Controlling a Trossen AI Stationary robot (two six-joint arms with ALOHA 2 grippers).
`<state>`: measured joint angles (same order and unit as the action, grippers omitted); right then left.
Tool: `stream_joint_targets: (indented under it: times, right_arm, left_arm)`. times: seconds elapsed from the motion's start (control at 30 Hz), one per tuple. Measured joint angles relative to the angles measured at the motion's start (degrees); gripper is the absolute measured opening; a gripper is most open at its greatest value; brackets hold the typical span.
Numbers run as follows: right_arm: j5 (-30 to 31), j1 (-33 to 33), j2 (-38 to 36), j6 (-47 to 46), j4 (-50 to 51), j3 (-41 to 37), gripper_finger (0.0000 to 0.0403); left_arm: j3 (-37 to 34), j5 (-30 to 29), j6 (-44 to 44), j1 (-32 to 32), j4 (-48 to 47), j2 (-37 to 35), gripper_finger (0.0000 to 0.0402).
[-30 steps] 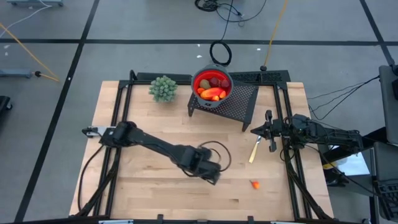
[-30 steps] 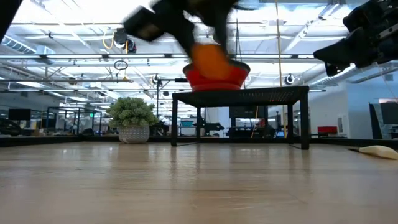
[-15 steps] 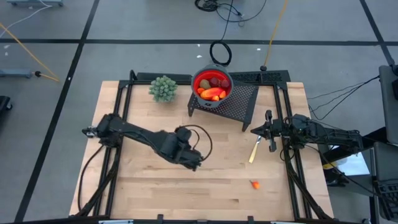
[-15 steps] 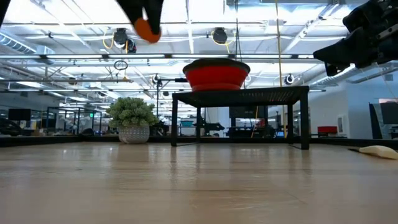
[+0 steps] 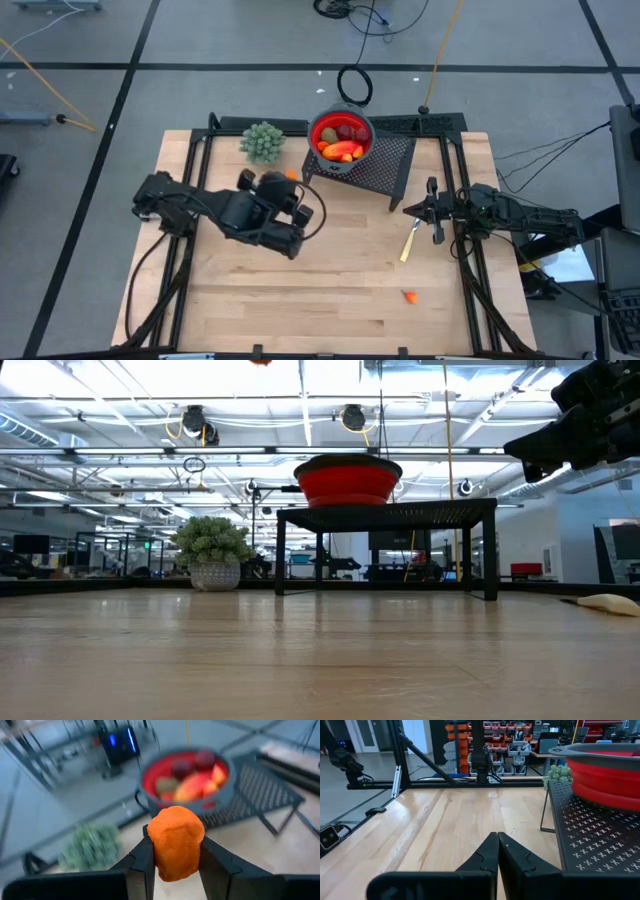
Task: Pick & Place Fruit
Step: Put the tangerine into the red strainer bowl
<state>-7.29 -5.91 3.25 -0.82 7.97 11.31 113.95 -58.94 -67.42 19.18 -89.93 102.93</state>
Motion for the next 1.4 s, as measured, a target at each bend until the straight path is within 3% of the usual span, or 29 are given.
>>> stream_joint_targets:
  times: [0.23, 0.67, 0.8, 1.07, 1.4]
  right_arm:
    - [0.02, 0.00, 0.00, 0.23, 0.00, 0.00, 0.0000]
    - [0.02, -0.02, 0.00, 3.67, -0.02, 0.00, 0.0000]
    - [0.02, -0.02, 0.00, 3.67, 0.00, 0.00, 0.0000]
    - [0.03, -0.02, 0.00, 3.67, 0.00, 0.00, 0.0000]
    - [2.99, -0.02, 0.00, 3.55, -0.02, 0.00, 0.0000]
  left_arm:
    - [0.00, -7.17, 5.28, -0.10, -0.06, -2.40, 0.0108]
    - [-0.10, -5.61, 10.90, -3.44, 0.01, -4.39, 0.0108]
    - [-3.79, -3.51, 11.37, -4.75, 2.63, -4.48, 0.0108]
    - [-14.53, 0.44, 14.24, -5.52, 14.64, -8.42, 0.0108]
    - [-29.63, 9.00, 26.60, -7.68, 38.04, -17.71, 0.0108]
